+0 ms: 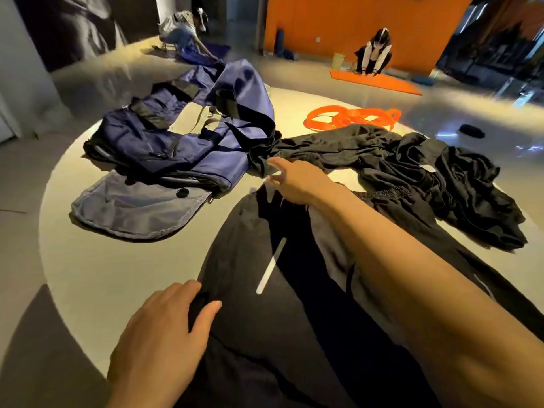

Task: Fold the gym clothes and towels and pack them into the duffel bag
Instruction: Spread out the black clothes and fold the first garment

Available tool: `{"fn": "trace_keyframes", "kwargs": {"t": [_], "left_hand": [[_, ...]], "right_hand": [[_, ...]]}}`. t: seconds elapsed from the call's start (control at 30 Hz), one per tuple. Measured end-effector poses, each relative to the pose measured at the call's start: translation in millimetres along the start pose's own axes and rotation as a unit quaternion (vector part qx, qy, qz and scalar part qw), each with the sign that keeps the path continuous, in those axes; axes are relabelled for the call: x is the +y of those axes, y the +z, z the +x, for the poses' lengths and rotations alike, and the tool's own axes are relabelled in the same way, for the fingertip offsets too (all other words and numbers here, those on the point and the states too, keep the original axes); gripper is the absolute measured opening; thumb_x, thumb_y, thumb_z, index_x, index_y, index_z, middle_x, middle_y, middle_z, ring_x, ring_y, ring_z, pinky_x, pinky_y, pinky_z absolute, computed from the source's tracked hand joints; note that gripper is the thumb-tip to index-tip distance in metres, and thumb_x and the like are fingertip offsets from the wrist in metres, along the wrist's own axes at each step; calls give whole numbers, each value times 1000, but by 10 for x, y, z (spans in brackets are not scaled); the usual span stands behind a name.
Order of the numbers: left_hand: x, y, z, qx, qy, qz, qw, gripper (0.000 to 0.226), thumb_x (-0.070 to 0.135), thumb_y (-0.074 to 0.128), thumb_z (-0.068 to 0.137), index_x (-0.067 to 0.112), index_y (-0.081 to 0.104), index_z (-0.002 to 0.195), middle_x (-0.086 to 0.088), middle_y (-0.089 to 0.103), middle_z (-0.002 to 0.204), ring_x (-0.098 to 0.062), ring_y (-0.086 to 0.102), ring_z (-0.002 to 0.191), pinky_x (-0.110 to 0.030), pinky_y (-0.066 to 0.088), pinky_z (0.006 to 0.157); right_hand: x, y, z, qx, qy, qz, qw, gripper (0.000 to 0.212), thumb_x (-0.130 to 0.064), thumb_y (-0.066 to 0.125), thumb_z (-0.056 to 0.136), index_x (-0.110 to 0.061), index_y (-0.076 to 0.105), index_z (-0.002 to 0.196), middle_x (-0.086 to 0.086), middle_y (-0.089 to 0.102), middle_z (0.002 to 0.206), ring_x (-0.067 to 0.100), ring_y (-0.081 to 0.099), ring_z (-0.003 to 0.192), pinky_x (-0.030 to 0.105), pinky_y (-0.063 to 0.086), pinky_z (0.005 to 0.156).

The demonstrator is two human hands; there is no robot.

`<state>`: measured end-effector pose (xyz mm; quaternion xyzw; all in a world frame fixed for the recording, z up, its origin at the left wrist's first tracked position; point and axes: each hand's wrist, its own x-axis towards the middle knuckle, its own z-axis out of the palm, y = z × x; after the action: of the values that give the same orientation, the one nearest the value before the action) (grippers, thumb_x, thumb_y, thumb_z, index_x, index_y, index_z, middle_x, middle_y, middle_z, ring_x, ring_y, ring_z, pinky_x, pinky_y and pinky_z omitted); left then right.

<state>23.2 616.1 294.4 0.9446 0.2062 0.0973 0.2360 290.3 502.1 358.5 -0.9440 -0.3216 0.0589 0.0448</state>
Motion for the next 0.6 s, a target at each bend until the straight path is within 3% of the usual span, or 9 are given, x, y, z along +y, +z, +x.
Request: {"fn": "trace_keyframes", "kwargs": {"t": [0.07, 0.13, 0.17, 0.23, 0.33, 0.43, 0.5, 0.6], "left_hand": [[-31, -64, -7, -17, -32, -27, 999, 23, 56, 39, 92, 37, 48, 100, 12, 54, 86, -10, 51, 83, -26, 38, 65], [-70, -152, 35, -22, -59, -61, 996, 22, 56, 43, 91, 36, 49, 98, 11, 61, 85, -13, 57, 82, -30, 46, 69], [-93, -198, 68, -17, -64, -82, 994, 20, 53, 48, 90, 33, 51, 94, 10, 62, 80, -14, 59, 79, -33, 47, 70], [-130, -318, 138, 22, -62, -130, 989, 14, 43, 58, 89, 29, 55, 86, 7, 63, 70, -14, 59, 71, -36, 47, 68], [-127, -586, 233, 82, -46, -175, 980, 10, 35, 65, 85, 31, 58, 80, 10, 65, 69, -9, 59, 66, -35, 48, 65], [-9, -812, 290, 87, 3, -221, 971, 6, 34, 65, 84, 35, 60, 81, 18, 67, 77, -1, 61, 74, -24, 46, 63], [173, -879, 305, 61, 58, -267, 960, 5, 38, 67, 84, 35, 64, 86, 20, 68, 86, 2, 63, 82, -27, 51, 71], [573, -865, 295, -23, 142, -344, 928, 17, 44, 64, 79, 31, 65, 90, 13, 69, 89, -5, 66, 85, -42, 55, 80]], "right_hand": [[-30, 140, 285, -59, 4, -29, 998, 44, -41, 35, 102, -16, 41, 138, 15, 52, 133, 34, 49, 117, 38, 40, 89], [-55, 229, 415, -47, 23, -32, 998, 37, -43, 35, 101, -10, 50, 112, 11, 57, 100, 32, 50, 99, 34, 38, 76], [-71, 242, 449, -37, 41, -14, 998, 36, -44, 35, 101, -10, 47, 98, 5, 49, 82, 29, 47, 87, 33, 34, 70], [-131, 213, 510, -13, 63, 38, 997, 41, -47, 34, 101, -13, 39, 78, 1, 34, 69, 23, 40, 73, 31, 29, 59], [-258, 84, 531, 68, 44, 157, 984, 43, -46, 35, 100, -7, 49, 86, 8, 47, 78, 23, 45, 78, 30, 32, 67], [-321, -132, 404, 120, 21, 294, 948, 44, -41, 34, 102, -4, 46, 82, 15, 43, 80, 22, 42, 72, 31, 33, 69], [-240, -292, 276, 143, 41, 381, 913, 55, -45, 36, 100, 7, 53, 88, 22, 50, 83, 22, 45, 72, 31, 38, 67], [63, -519, -2, 158, 97, 501, 845, 48, -47, 44, 96, -3, 63, 99, 15, 65, 91, 26, 62, 78, 33, 52, 69]]}}
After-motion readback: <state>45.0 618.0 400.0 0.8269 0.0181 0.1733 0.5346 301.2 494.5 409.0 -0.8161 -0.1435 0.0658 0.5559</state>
